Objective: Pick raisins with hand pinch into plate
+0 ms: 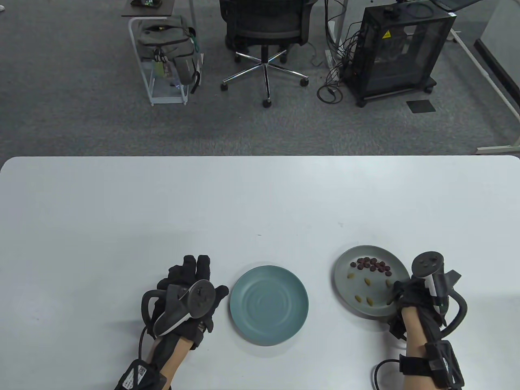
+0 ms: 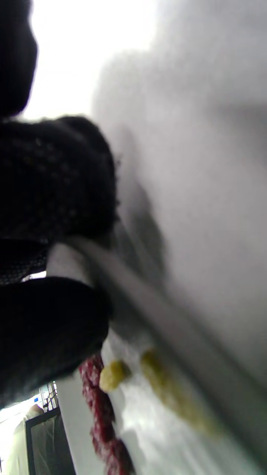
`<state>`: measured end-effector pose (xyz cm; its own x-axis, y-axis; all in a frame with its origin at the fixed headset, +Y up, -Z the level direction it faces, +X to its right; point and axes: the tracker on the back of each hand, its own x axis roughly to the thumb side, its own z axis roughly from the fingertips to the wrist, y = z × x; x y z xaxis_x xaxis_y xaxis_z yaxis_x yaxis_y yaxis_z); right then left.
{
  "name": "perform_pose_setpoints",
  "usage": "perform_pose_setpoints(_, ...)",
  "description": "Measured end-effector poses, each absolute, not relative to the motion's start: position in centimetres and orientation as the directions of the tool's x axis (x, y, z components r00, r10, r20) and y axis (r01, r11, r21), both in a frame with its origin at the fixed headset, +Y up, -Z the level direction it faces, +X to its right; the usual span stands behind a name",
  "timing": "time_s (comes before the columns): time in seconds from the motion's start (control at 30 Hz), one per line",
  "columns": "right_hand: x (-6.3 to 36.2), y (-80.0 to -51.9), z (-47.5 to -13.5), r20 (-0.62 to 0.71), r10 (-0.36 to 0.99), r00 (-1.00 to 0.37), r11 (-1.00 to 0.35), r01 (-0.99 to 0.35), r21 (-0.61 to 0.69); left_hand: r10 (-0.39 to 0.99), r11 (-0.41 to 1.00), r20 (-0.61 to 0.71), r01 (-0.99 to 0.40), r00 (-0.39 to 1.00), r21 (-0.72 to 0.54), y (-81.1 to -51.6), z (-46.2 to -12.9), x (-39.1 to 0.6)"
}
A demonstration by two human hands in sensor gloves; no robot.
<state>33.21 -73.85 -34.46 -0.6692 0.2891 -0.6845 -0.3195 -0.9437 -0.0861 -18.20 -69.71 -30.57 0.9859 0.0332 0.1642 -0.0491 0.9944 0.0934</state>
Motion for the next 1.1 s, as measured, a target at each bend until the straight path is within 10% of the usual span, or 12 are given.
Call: perform_pose_setpoints(1.1,36.3,-75.2,-33.3,-0.602,0.741,-0.296,-0.537,-0.800,-0.267,0.061,0.995,0.160,-0.072,0.985,0.063,-70.0,-30.8,-18.2)
